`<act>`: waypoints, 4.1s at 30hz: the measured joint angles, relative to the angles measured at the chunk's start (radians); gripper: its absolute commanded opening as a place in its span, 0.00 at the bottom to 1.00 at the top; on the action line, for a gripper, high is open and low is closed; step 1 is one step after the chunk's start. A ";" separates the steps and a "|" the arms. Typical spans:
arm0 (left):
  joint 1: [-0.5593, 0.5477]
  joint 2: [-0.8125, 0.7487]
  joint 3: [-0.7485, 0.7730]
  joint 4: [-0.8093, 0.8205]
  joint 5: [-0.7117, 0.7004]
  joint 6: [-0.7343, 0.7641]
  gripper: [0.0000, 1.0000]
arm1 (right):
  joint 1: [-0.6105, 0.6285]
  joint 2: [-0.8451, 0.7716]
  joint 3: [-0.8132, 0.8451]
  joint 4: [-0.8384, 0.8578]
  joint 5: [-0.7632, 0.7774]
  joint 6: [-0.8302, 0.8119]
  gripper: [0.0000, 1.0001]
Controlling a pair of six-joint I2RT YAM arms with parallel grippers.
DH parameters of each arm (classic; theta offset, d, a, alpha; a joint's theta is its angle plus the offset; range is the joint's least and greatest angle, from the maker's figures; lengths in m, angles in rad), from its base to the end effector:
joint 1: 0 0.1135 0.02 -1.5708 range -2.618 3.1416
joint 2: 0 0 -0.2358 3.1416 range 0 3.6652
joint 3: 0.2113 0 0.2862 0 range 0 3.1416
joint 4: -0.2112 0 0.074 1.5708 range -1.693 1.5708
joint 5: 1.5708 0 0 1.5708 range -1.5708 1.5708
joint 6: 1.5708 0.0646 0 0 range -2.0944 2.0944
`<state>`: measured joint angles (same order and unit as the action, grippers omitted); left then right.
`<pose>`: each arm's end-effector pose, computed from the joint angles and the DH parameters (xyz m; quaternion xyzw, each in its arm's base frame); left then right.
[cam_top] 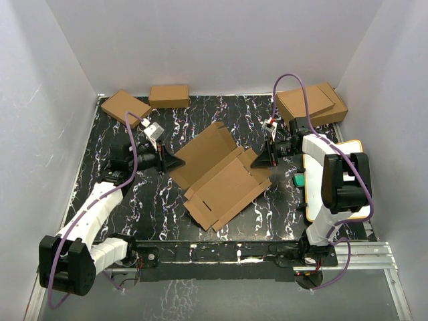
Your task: Fold the paper box
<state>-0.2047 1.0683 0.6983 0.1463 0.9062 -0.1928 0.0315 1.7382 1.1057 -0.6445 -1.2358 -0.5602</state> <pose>0.2834 -0.1108 0.2497 0.2773 0.7011 -0.4461 0.4823 0.3460 0.0719 0.1378 -0.3162 0.7466 0.5220 0.2649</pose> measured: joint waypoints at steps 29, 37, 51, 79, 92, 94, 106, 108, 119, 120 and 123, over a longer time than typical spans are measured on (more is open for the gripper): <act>0.000 -0.010 0.011 -0.122 -0.008 0.132 0.00 | 0.000 0.000 0.101 -0.154 0.002 -0.113 0.68; 0.000 0.025 0.147 -0.164 0.047 0.280 0.00 | -0.061 -0.032 0.350 -0.296 0.036 -0.198 0.81; 0.000 0.024 0.166 -0.098 0.161 0.264 0.00 | -0.092 -0.091 0.424 -0.023 -0.024 0.148 0.32; 0.000 0.014 0.165 -0.048 0.183 0.215 0.00 | 0.043 -0.090 0.470 -0.354 0.001 -0.214 0.29; 0.000 0.015 0.165 -0.041 0.183 0.207 0.00 | 0.113 -0.116 0.469 -0.371 0.051 -0.259 0.31; 0.000 0.015 0.166 -0.041 0.183 0.206 0.00 | 0.118 -0.116 0.469 -0.371 0.058 -0.261 0.32; 0.000 0.020 0.165 -0.019 0.215 0.188 0.00 | 0.119 -0.114 0.469 -0.377 0.057 -0.341 0.34; 0.000 0.022 0.165 -0.016 0.222 0.182 0.00 | 0.119 -0.112 0.469 -0.377 0.053 -0.356 0.34; 0.000 0.046 0.165 0.028 0.262 0.147 0.00 | 0.126 -0.103 0.469 -0.434 0.012 -0.462 0.29; 0.000 0.048 0.165 0.031 0.264 0.147 0.00 | 0.127 -0.101 0.469 -0.439 0.008 -0.468 0.29; 0.000 0.052 0.165 0.033 0.270 0.146 0.00 | 0.130 -0.094 0.469 -0.458 0.003 -0.490 0.25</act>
<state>-0.2047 1.1206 0.8635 0.1791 1.1763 -0.0463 0.1619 1.6440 1.5749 -1.1023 -1.2331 -1.0500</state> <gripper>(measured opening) 0.014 0.286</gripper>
